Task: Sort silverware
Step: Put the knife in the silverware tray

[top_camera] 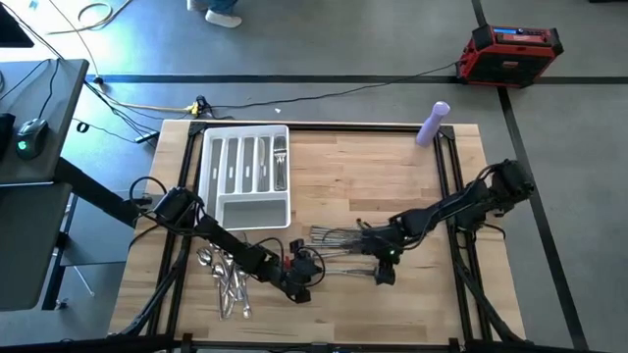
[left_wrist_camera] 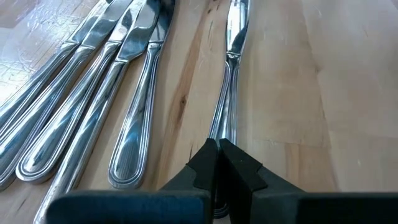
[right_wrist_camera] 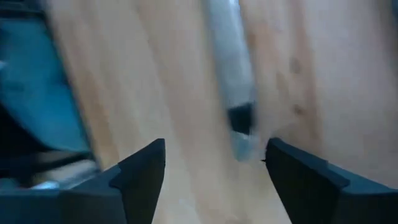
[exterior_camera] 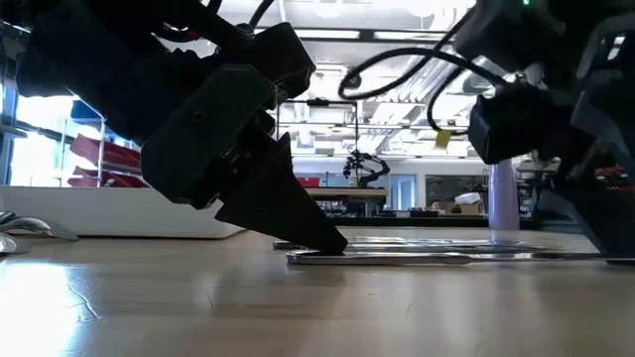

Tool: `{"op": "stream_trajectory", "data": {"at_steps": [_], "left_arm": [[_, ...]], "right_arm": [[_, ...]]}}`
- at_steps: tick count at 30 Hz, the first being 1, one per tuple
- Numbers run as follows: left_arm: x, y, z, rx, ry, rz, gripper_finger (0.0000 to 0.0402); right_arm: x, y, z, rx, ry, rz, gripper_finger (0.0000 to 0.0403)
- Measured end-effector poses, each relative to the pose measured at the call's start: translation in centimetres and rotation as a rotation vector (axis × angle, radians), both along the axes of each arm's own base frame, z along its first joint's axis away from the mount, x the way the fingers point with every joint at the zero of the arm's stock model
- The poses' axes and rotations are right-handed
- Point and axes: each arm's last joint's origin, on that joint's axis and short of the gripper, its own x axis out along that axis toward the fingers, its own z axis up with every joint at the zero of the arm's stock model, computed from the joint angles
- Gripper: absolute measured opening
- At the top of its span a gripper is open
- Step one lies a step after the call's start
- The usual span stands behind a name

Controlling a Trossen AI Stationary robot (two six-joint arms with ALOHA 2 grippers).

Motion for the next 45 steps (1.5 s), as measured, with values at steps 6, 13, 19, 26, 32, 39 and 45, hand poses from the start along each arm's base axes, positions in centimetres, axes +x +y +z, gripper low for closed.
{"op": "stream_trajectory", "data": {"at_steps": [6, 13, 19, 26, 32, 39, 45], "left_arm": [[0.0, 0.0, 0.0, -0.001, -0.002, -0.001, 0.0000], [0.0, 0.0, 0.0, -0.009, -0.008, 0.011, 0.0000], [0.1, 0.1, 0.0, -0.009, -0.016, 0.033, 0.0000], [0.1, 0.3, 0.0, -0.004, -0.027, 0.071, 0.0000], [0.3, 0.9, 0.0, -0.011, -0.038, 0.120, 0.0000], [0.7, 1.8, 0.0, -0.039, -0.058, 0.196, 0.0000], [0.8, 1.9, 0.0, -0.044, -0.064, 0.216, 0.0000]], "right_arm": [[-0.7, 0.0, -1.1, 0.114, -0.073, -0.105, 0.0249], [-0.3, 0.3, -0.9, 0.146, -0.103, -0.142, 0.0249], [-0.1, 0.4, -0.8, 0.147, -0.136, -0.148, 0.0249], [0.0, 0.5, -1.0, 0.139, -0.135, -0.149, 0.0249], [0.0, 0.9, -2.2, 0.171, -0.081, -0.106, 0.0249], [0.1, 0.7, -2.4, 0.168, -0.075, -0.114, 0.0230], [0.1, 0.7, -2.4, 0.137, -0.082, -0.145, 0.0186]]}}
